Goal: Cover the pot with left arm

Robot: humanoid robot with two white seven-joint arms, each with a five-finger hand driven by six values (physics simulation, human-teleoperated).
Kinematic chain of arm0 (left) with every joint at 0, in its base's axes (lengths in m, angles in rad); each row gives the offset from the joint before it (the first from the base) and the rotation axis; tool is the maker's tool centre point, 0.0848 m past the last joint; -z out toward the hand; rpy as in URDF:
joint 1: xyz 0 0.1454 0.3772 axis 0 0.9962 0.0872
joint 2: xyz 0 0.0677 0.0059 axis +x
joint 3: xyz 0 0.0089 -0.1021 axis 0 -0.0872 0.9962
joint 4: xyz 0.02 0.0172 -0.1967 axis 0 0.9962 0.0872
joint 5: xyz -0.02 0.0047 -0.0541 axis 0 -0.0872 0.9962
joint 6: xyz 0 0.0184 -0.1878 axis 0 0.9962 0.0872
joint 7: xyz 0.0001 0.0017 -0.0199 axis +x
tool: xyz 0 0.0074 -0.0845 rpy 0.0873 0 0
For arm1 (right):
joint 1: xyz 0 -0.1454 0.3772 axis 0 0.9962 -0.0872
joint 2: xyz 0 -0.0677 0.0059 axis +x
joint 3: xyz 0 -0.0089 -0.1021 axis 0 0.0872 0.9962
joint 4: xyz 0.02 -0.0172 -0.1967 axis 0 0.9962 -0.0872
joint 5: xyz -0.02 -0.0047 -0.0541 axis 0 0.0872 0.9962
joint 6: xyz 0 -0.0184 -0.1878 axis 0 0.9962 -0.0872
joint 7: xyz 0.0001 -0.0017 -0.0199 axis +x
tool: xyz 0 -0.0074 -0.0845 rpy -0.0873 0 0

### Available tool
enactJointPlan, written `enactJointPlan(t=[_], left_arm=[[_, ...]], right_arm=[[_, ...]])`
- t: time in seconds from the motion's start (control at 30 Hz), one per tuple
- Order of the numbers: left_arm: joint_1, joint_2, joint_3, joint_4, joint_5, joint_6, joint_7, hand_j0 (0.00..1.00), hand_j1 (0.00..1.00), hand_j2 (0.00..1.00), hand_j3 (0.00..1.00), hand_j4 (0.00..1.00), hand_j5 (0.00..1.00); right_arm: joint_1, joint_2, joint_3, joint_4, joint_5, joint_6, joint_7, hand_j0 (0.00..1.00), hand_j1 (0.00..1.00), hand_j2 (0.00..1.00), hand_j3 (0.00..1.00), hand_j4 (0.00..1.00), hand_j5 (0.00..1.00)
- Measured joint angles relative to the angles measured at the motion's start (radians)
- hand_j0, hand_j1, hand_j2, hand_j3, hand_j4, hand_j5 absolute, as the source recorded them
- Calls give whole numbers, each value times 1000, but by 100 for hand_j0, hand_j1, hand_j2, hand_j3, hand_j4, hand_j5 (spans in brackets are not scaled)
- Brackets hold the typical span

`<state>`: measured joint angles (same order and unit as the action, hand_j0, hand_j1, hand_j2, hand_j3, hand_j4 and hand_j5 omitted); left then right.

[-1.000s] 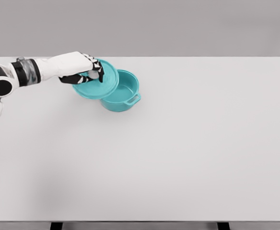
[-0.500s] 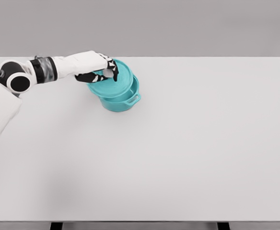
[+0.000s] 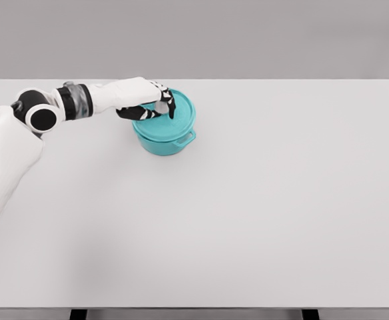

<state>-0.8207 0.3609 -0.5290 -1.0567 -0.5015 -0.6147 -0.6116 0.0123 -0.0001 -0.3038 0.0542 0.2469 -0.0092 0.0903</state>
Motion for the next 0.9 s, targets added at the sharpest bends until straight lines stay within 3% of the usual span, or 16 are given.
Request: enactJointPlan(t=[0.9], left_arm=[[-11,-16,-3,78,-6,0,0,50,50,50,50,50,50]], right_arm=[[0,0,0,0,0,0,0,100,100,100,100,100,100]])
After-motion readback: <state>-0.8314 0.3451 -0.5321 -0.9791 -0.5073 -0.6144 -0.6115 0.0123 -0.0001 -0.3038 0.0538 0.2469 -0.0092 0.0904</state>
